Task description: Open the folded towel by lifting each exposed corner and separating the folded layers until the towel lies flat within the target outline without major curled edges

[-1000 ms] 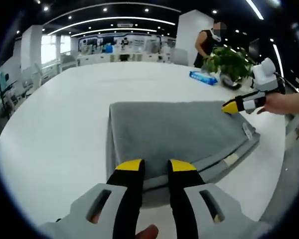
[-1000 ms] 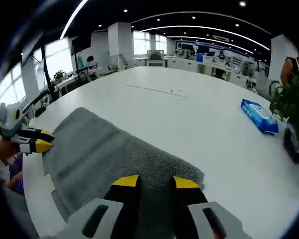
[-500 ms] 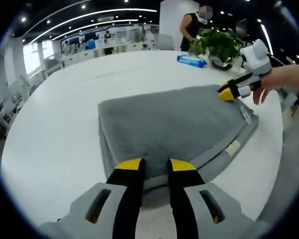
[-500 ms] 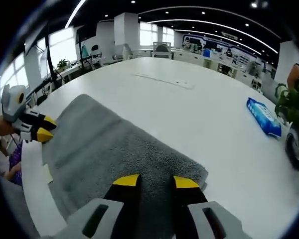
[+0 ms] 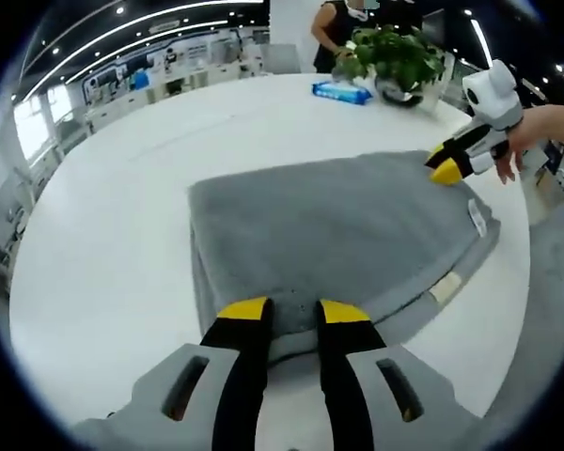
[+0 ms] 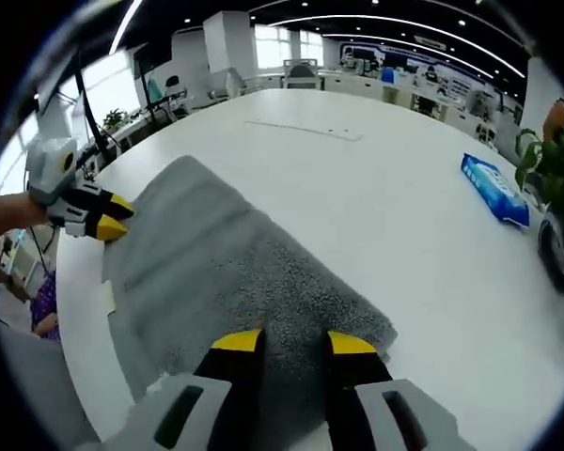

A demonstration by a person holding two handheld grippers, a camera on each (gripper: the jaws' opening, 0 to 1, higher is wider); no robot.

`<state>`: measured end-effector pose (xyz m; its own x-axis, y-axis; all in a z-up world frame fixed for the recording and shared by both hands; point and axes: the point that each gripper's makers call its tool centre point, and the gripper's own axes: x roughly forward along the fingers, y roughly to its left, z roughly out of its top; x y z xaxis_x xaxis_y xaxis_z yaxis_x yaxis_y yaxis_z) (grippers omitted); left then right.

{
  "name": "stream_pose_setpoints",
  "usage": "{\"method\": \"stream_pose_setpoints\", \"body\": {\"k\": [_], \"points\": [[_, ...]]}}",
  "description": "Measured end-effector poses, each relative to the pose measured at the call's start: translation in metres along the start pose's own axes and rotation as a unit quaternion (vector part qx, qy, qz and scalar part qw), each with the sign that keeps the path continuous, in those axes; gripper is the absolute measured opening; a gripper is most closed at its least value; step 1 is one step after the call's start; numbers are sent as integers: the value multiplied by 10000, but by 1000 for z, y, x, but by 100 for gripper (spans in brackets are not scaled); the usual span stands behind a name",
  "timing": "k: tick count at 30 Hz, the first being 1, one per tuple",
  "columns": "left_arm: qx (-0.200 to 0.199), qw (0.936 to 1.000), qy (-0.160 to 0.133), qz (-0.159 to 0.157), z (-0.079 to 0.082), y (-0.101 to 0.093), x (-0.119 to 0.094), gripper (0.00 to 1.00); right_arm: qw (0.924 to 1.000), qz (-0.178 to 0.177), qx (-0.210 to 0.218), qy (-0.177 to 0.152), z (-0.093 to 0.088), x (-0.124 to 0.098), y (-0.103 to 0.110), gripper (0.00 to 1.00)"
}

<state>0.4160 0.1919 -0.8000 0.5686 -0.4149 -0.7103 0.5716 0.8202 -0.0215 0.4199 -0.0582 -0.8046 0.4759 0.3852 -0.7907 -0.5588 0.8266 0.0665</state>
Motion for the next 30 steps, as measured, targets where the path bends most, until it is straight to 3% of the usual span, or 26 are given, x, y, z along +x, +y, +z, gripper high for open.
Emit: {"method": "stream_pose_setpoints", "body": {"k": [15,30], "points": [[466,9973,381,-417,19,4,20,18,9997,-132,121,179,-17,-12,8,24],[1178,9862,786,-860,38,4,41,18,9989,-228,372,155,-35,-25,19,24]]}}
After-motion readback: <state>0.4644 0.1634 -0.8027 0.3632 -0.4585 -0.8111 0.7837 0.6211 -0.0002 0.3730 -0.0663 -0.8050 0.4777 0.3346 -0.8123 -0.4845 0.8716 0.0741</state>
